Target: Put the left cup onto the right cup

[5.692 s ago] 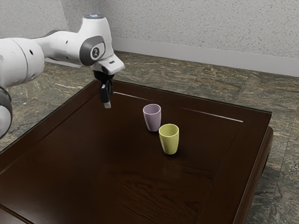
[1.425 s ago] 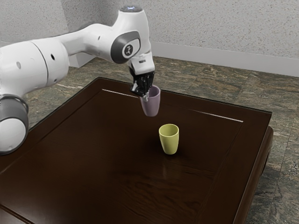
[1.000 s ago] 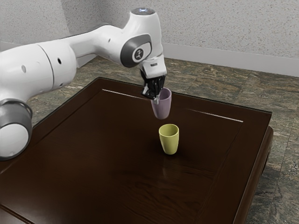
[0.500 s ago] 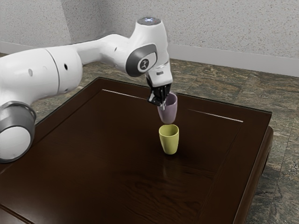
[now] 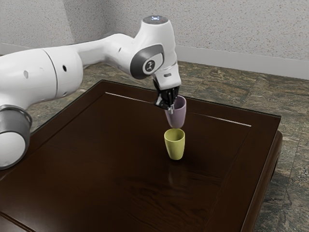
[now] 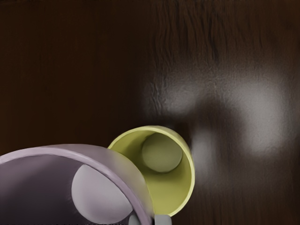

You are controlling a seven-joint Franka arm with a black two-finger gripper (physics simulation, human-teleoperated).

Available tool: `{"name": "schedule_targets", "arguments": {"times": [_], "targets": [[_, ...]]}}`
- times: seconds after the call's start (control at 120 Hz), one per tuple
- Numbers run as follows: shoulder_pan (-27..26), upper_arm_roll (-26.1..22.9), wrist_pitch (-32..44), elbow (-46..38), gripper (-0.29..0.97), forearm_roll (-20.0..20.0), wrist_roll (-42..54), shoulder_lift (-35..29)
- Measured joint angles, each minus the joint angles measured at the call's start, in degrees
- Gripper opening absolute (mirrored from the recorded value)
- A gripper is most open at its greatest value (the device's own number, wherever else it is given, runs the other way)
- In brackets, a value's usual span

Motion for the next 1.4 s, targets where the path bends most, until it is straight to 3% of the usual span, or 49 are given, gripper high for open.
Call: {"name": "schedule_targets", "arguments": {"times": [0.575,0.767,0.908,1.108,1.4], "targets": [[-0.6,0.0,0.1,-4.9,-0.11,0.0,-2.3,-0.8],[-0.6,0.0,-0.1,-4.3,0.3,1.4,-2.5,-0.5],[-0.6,0.0,-0.3,-4.2,0.48,1.8,-2.7,-0.7],[0.0,0.0,-1.0,-4.2,0.6,1.8,-2.9,-1.4],[0.7,0.0,-3.8,-4.9,0.66,1.1,-4.0,-6.5]]}}
